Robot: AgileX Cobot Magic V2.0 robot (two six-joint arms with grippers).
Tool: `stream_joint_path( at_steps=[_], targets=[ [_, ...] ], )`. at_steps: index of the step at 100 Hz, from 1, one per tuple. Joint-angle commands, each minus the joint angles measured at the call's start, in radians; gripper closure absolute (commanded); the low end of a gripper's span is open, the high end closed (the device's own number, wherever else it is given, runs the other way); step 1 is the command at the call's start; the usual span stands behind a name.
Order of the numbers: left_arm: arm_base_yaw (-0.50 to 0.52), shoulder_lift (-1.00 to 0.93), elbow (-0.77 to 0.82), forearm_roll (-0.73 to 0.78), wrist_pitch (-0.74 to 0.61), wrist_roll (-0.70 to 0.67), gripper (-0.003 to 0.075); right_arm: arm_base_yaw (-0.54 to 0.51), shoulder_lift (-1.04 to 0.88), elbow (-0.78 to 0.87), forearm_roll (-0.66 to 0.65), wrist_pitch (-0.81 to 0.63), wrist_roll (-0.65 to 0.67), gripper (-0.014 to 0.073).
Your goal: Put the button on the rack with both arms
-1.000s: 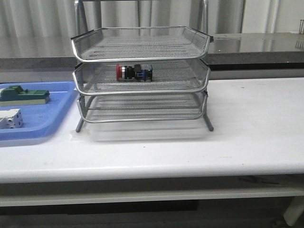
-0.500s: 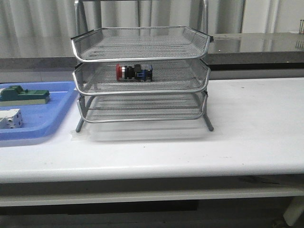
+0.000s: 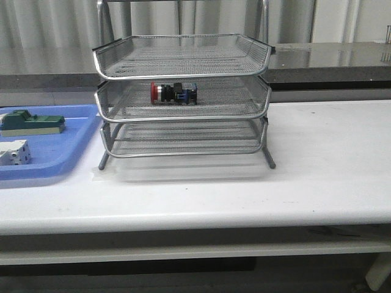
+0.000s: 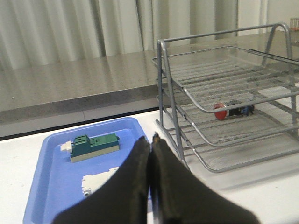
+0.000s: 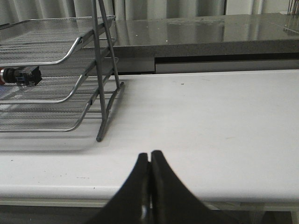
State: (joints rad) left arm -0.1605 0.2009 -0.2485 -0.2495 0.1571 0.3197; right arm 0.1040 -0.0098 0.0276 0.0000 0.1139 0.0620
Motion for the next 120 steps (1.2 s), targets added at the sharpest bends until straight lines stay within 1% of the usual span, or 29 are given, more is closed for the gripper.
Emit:
stream_joint_path(
  at_steps=[1,4,9,17,36,60,77,85,110,120],
  targets=[
    [0.001,0.008,0.007,0.129,-0.157,-0.13,0.0741,-0.005,-0.018,-0.019,-0.013,-0.084,-0.008,0.0651],
    [0.001,0.008,0.019,0.179,-0.175,-0.192,0.0741,-0.005,-0.018,-0.019,-0.013,-0.084,-0.008,0.0651],
    [0.004,0.008,0.037,0.244,-0.19,-0.259,0.0741,-0.005,-0.018,-0.019,-0.013,-0.084,-0.008,0.0651],
    [0.015,0.008,0.065,0.287,-0.193,-0.306,0.0741,-0.005,-0.018,-0.019,-0.013,-0.084,-0.008,0.0651],
    [0.058,-0.016,0.12,0.296,-0.197,-0.306,0.0741,-0.005,-0.018,-0.019,-0.013,-0.084,-0.008,0.0651],
    [0.11,-0.15,0.207,0.294,-0.201,-0.328,0.0741,-0.005,-0.018,-0.019,-0.013,-0.084,-0.008,0.0651],
    [0.129,-0.239,0.278,0.282,-0.201,-0.331,0.0741,-0.005,-0.018,-0.019,-0.013,-0.084,-0.008,0.0651],
    [0.131,-0.237,0.302,0.275,-0.218,-0.331,0.0741,-0.005,-0.018,-0.019,-0.013,-0.083,-0.008,0.0651],
    [0.131,-0.237,0.301,0.274,-0.216,-0.331,0.0741,-0.005,-0.018,-0.019,-0.013,-0.083,-0.008,0.0651],
    [0.131,-0.237,0.301,0.25,-0.216,-0.331,0.0741,-0.005,-0.018,-0.019,-0.013,-0.083,-0.008,0.0651]
  ],
)
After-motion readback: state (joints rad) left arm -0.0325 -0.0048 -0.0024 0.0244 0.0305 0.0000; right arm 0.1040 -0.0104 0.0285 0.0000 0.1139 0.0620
